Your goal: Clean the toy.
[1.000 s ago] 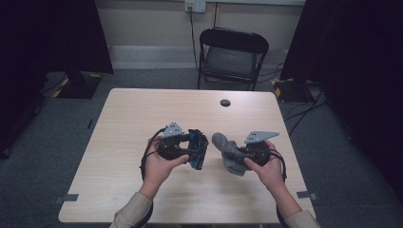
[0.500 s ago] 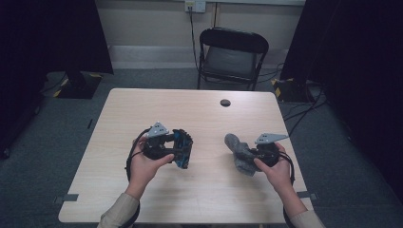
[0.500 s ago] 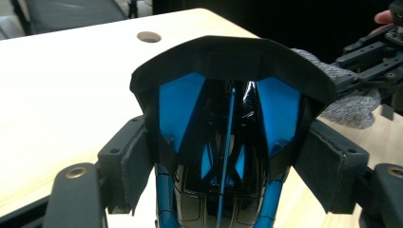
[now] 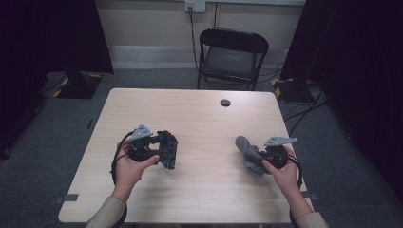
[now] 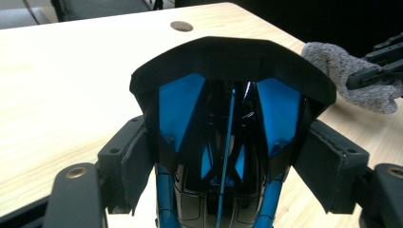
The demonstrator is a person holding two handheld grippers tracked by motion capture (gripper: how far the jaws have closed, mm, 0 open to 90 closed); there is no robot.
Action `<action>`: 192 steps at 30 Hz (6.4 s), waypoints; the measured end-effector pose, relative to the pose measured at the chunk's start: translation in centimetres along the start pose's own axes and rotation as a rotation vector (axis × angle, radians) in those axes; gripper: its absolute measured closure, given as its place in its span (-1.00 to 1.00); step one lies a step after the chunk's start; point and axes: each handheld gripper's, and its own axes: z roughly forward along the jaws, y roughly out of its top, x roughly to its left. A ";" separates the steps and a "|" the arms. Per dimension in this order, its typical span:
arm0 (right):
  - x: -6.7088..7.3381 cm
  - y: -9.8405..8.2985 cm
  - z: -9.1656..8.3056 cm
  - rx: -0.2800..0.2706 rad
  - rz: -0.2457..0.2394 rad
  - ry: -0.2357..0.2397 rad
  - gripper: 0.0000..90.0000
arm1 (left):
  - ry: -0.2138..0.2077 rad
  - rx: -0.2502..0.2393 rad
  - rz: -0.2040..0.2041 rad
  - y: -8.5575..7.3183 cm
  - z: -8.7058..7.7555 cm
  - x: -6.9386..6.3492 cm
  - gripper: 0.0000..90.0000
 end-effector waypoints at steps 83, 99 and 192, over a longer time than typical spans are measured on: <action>-2.1 -0.5 4.3 -0.003 0.046 -0.120 0.51 | 0.143 0.188 0.000 -2.1 9.0 4.4 -0.44; -2.2 -0.4 4.8 -0.008 0.043 -0.129 0.44 | 0.168 0.211 -0.007 -2.4 10.2 4.5 -0.44; 0.4 0.9 -1.1 -0.005 0.018 -0.089 -0.59 | 0.116 0.195 -0.029 -3.0 -0.4 4.8 -0.63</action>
